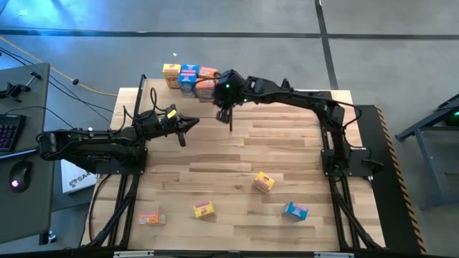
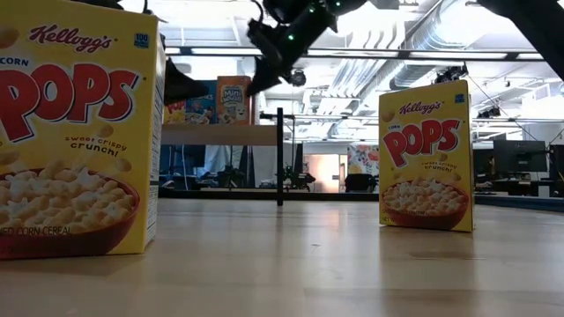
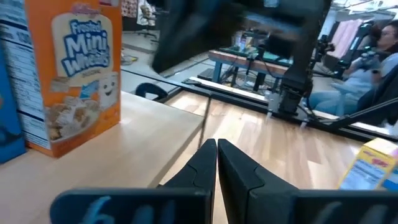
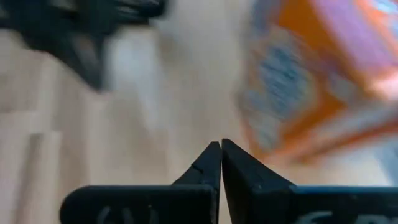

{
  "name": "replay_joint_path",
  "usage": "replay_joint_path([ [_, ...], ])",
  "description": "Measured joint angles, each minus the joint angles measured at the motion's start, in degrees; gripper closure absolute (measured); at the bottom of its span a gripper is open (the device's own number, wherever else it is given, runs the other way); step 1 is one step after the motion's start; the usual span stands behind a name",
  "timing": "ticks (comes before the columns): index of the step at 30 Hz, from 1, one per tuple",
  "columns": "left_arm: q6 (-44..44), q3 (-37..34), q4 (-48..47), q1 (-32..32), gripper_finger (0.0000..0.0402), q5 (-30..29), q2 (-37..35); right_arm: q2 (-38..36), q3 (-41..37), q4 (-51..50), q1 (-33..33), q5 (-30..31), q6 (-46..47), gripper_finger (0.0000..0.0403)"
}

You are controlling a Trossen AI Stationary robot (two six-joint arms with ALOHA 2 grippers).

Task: Stack cereal on shelf
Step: Put the right orange cereal box on the shelf aligned with the other orange box, then put the left yellow cereal box on the shelf aligned with the other yellow cereal box

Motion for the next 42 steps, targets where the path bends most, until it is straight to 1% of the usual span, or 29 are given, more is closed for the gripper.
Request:
replay_joint_path([
  [1, 0.4, 0.0, 0.0, 0.0, 0.0394, -0.6, 0.0, 0.5, 0.0, 1.3, 0.7, -0.9, 0.0, 0.0403],
  [3, 0.9, 0.0, 0.0, 0.0, 0.0394, -2.0, 0.0, 1.6, 0.0, 5.6, 1.8, -0.5, 0.0, 0.0403],
  [5, 1.0, 0.0, -0.1, 0.0, 0.0394, -3.5, 0.0, 3.1, 0.0, 10.5, 2.8, 1.9, 0.1, 0.0403],
  [8, 1.0, 0.0, -0.3, 0.0, 0.0394, -3.8, 0.0, 4.9, 0.0, 16.4, 3.4, 7.0, 0.0, 0.0403],
  [10, 1.0, 0.0, -0.5, 0.0, 0.0394, -3.8, 0.0, 6.1, 0.0, 18.1, 3.4, 9.8, 1.0, 0.0403],
  [12, 0.9, 0.0, -0.7, 0.0, 0.0394, -3.8, 0.0, 6.9, 0.0, 19.1, 3.3, 11.4, 2.0, 0.0403],
  [16, 1.0, 0.0, -1.0, 0.0, 0.0394, -4.4, 0.0, 7.2, 0.0, 19.7, 2.8, 11.9, 3.5, 0.0403],
  [22, 1.0, 0.0, -1.2, 0.0, 0.0394, -4.5, 0.0, 7.3, 0.0, 20.5, 2.4, 15.4, 4.1, 0.0403],
  [28, 1.0, 0.0, -1.4, 0.0, 0.0394, -4.4, 0.0, 7.3, 0.0, 20.8, 1.6, 15.4, 4.3, 0.0403],
  [34, 1.9, 0.0, -2.4, 0.0, 0.0394, -3.5, 0.0, 6.7, 0.0, 21.7, 0.9, 13.1, 3.0, 0.0403],
  [37, 1.9, 0.0, -3.7, 0.0, 0.0394, -2.8, 0.0, 4.6, 0.0, 19.5, 1.9, 12.4, -0.2, 0.0403],
  [40, 1.5, 0.0, -5.1, 0.0, 0.0394, -2.4, 0.0, 3.0, 0.0, 15.1, 3.5, 12.4, -2.0, 0.0403],
  [42, 1.9, 0.0, -6.0, 0.0, 0.0394, -2.4, 0.0, 2.6, -1.8, 15.8, 4.4, 10.2, -2.2, 0.0403],
])
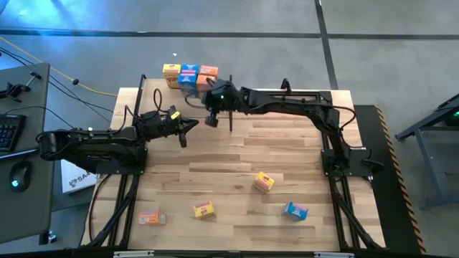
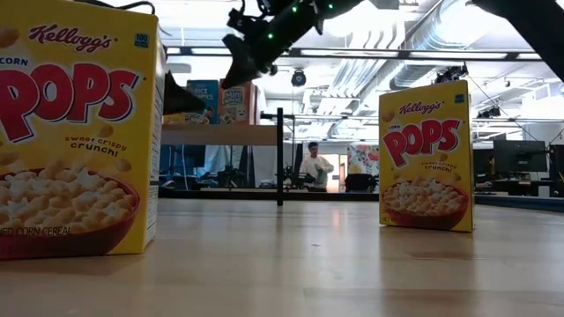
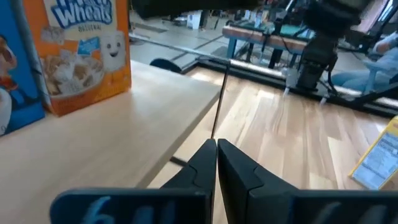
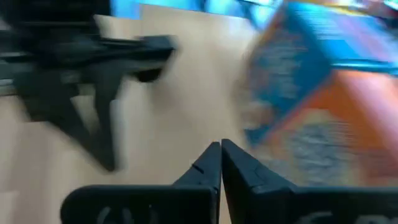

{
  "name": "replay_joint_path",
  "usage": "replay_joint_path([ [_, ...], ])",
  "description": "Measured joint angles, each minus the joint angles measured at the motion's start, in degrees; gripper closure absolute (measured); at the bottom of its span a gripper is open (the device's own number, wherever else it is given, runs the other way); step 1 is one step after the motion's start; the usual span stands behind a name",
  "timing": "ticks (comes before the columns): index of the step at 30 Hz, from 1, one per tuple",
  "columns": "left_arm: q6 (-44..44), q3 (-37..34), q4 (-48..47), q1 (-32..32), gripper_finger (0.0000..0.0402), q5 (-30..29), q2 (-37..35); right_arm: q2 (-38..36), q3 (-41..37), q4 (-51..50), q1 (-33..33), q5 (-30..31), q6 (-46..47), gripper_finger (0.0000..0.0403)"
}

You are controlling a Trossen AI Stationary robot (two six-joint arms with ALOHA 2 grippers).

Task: Stack cereal on shelf
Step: Put the left yellow cereal box on the shelf aligned with the other yellow cereal box

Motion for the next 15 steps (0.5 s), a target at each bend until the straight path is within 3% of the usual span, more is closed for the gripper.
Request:
replay_joint_path([
  [4, 0.7, 0.0, -0.2, 0.0, 0.0394, 0.0, 0.0, -2.7, -9.9, 10.2, 1.4, -3.7, 0.7, 0.0403],
  [11, 1.2, 0.0, -0.2, 0.0, 0.0394, 1.7, 0.0, -13.9, -31.5, 31.8, 5.5, -3.3, 3.9, 0.0403],
  [15, 1.1, 0.0, -0.8, 0.0, 0.0394, 2.3, 0.0, -20.5, -42.7, 39.2, 7.9, -0.2, 5.2, 0.0403],
])
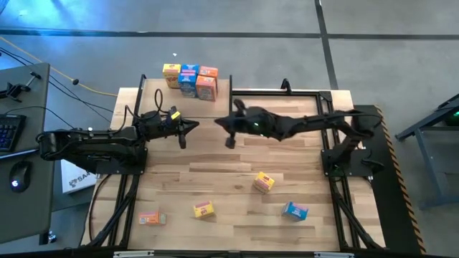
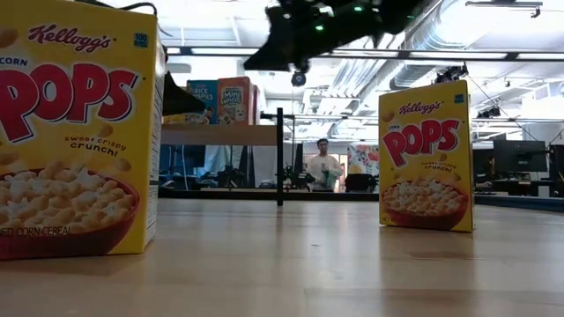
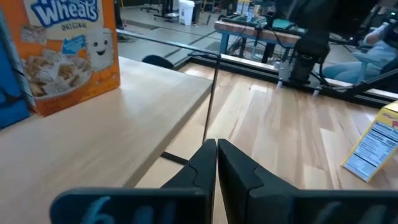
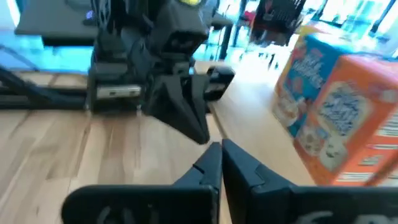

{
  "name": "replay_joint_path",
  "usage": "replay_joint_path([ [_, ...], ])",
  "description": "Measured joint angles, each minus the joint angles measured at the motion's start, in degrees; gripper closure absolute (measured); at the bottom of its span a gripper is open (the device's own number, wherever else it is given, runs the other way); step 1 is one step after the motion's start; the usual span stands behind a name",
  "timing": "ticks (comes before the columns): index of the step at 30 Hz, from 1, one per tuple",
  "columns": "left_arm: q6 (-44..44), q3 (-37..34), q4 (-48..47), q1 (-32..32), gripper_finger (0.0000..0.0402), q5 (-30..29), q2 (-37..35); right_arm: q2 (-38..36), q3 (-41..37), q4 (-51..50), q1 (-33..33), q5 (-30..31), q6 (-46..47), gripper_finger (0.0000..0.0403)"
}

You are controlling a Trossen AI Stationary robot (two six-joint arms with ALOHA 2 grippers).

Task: Stack cereal on shelf
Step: Put the left yellow cereal box on the shelf aligned with the other yellow cereal box

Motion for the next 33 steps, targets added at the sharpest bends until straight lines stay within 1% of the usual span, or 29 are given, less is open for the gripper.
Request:
replay_joint_path([
  [3, -1.0, 0.0, -0.1, 0.0, 0.0394, 0.3, 0.0, -4.1, -7.1, 5.8, 2.0, 2.4, 0.5, 0.0403],
  [7, -1.2, 0.1, -0.5, 0.0, 0.0394, 0.3, 0.0, -8.8, -15.2, 12.0, 4.0, 4.4, 3.7, 0.0403],
  [15, -2.7, 0.2, -0.5, 0.0, 0.0394, 0.8, -0.1, -15.5, -26.5, 22.1, 6.5, 8.6, 4.3, 0.0403],
  [19, -3.2, 0.2, -0.6, -0.5, 0.0394, 1.0, -0.1, -17.3, -29.6, 25.2, 6.7, 9.1, 4.3, 0.0403],
  [23, -3.7, 1.4, -2.2, -1.4, 0.0394, 1.2, 0.0, -17.7, -30.8, 24.9, 7.1, 10.1, 5.4, 0.0403],
  [27, -3.9, 5.5, -10.5, -2.5, 0.0394, 1.3, 0.0, -17.7, -31.5, 25.0, 8.1, 11.8, 5.8, 0.0403],
  [29, -3.0, 7.4, -14.0, -3.3, 0.0394, 1.3, 0.0, -17.8, -32.0, 25.2, 9.1, 12.2, 4.0, 0.0403],
  [33, -2.5, 10.0, -18.8, -6.2, 0.0394, 1.3, 0.0, -17.9, -33.0, 26.0, 11.2, 14.9, 2.1, 0.0403],
])
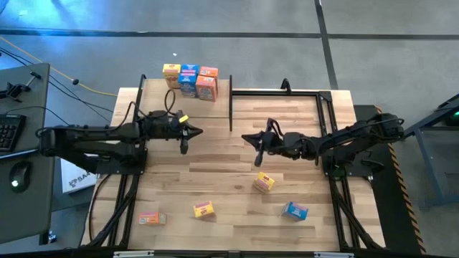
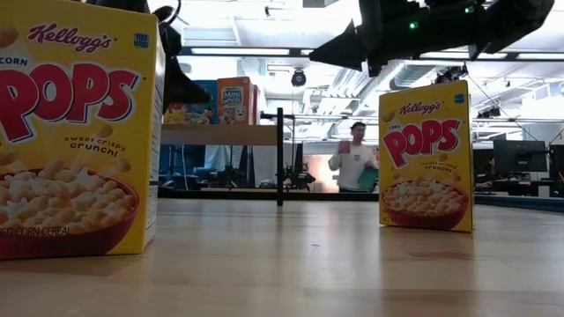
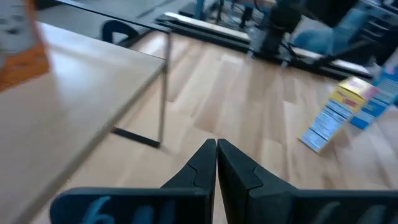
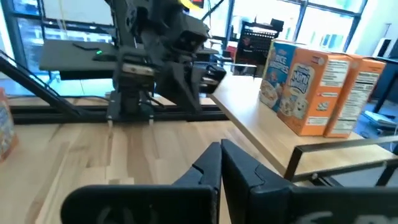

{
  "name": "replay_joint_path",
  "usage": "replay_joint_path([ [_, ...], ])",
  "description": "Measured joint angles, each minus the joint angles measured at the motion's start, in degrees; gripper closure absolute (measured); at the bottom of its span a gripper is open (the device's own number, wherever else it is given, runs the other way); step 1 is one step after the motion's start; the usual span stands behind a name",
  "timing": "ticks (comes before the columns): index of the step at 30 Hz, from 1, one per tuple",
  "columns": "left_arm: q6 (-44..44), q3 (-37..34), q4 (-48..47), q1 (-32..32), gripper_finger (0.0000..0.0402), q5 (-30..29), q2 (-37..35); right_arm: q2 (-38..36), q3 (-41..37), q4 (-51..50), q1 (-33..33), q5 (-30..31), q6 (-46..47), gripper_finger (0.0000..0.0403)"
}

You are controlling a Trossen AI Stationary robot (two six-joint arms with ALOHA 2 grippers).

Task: Stack cereal on shelf
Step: Put the left yellow cereal box on the shelf aligned with the other yellow cereal box

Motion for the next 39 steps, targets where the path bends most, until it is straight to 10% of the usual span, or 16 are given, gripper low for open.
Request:
replay_joint_path([
  [8, -1.8, 4.9, -5.6, -7.3, 0.0356, 0.7, 2.2, 0.0, -2.0, 1.2, 1.6, 1.6, 0.1, 0.0403],
  [26, -35.1, 42.4, -56.3, -38.8, 0.0142, -1.2, 27.5, -0.9, -3.0, -1.1, 2.0, 2.5, 0.7, 0.0403],
  [39, -44.5, 60.1, -68.0, -47.9, 0.0115, -9.2, 45.4, -0.8, -3.0, -2.5, 2.2, 1.0, 2.1, 0.0403],
])
